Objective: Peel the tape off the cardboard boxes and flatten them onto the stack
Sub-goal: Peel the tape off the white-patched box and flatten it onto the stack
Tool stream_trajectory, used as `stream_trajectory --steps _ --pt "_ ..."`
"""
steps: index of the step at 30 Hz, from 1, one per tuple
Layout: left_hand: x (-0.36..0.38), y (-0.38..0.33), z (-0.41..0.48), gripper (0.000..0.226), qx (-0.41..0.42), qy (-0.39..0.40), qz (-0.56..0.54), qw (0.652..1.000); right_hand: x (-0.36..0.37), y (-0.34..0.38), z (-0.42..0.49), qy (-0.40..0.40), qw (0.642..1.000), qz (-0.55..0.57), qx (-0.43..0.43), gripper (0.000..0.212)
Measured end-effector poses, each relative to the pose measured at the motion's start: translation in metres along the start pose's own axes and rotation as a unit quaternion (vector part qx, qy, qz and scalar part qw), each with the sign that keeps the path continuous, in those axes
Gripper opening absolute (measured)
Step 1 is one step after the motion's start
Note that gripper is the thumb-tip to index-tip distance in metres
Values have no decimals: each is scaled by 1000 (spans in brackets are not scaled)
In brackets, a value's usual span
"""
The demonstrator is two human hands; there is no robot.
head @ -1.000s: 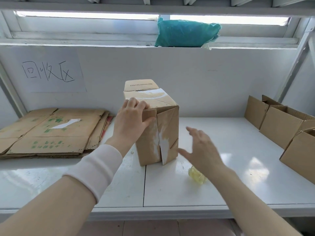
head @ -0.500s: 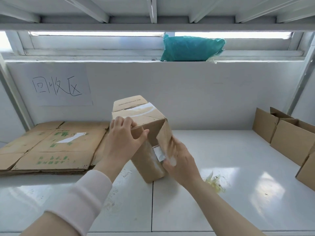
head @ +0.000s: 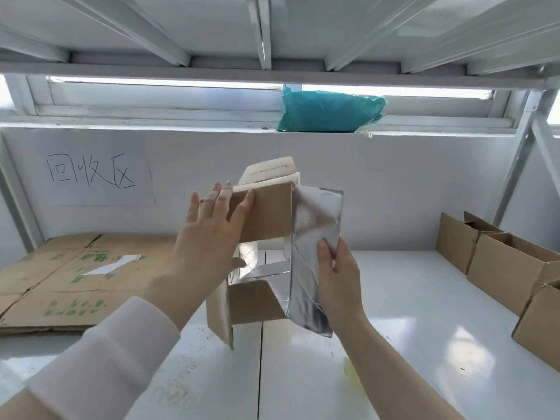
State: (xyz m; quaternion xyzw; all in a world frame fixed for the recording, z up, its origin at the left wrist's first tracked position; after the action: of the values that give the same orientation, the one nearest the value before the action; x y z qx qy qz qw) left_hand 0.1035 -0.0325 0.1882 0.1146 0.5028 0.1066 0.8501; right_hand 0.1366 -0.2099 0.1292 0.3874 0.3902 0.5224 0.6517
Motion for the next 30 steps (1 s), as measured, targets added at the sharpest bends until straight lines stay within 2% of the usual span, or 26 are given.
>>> stream_trajectory --steps 2,4,9,11,13,14,15,16,17,19,20,22,23,24,25,27,28,30 --pt "-4 0 1 110 -30 8 58 998 1 11 2 29 999 -15 -21 23" --pt "-11 6 1 103 -49 -20 58 997 1 18 1 42 998 -28 -45 19" --pt "-36 9 4 42 63 -177 36 981 -16 29 11 -16 997 -32 -68 10" --pt "-58 16 3 16 64 -203 -8 977 -22 27 16 -22 995 -56 -81 17" --pt "-73 32 7 24 9 -183 -92 979 -22 23 17 -11 993 -79 -82 12" --pt "-73 40 11 28 -14 -171 -119 978 -25 24 14 -36 988 -108 -106 27" --pt "-72 44 14 29 -19 -159 -132 978 -24 30 7 -63 972 -152 -166 43" --pt "-71 46 17 29 -20 -147 -133 980 -19 40 -3 -84 939 -224 -247 52" --pt "-73 46 18 29 -20 -145 -128 981 -8 46 -16 -87 888 -300 -336 57" --pt "-76 47 20 28 -20 -155 -129 979 26 37 -45 -3 776 -435 -456 70" --pt "-76 49 21 28 -22 -154 -136 978 41 28 -55 55 733 -486 -473 77" --pt "-76 55 20 27 -30 -157 -135 978 54 7 -62 130 692 -539 -462 81" --pt "-76 59 19 26 -33 -161 -132 978 53 2 -61 126 689 -543 -463 73" --pt "-76 64 17 25 -38 -169 -128 977 48 4 -58 107 701 -533 -461 61" --pt "-76 73 15 24 -48 -182 -131 973 42 8 -53 83 726 -501 -463 50" --pt "-75 95 10 25 -68 -216 -169 959 24 13 -45 37 780 -413 -468 44" --pt "-74 105 5 24 -66 -238 -194 949 15 14 -43 8 797 -375 -473 40" --pt "-70 117 -12 24 -39 -264 -214 940 -1 13 -43 -44 808 -327 -488 21"
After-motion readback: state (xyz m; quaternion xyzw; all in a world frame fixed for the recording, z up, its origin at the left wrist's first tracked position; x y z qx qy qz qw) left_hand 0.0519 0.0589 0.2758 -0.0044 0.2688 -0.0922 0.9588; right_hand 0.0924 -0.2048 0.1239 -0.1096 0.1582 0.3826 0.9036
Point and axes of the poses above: each hand's wrist, its own z-axis towards the middle knuckle, its own x-axis out of the palm, y = z × x, the point moved 7 cm from there along z, towards the middle knuckle, and after that the axes turned 3 degrees about x, right-handed, at the moved point
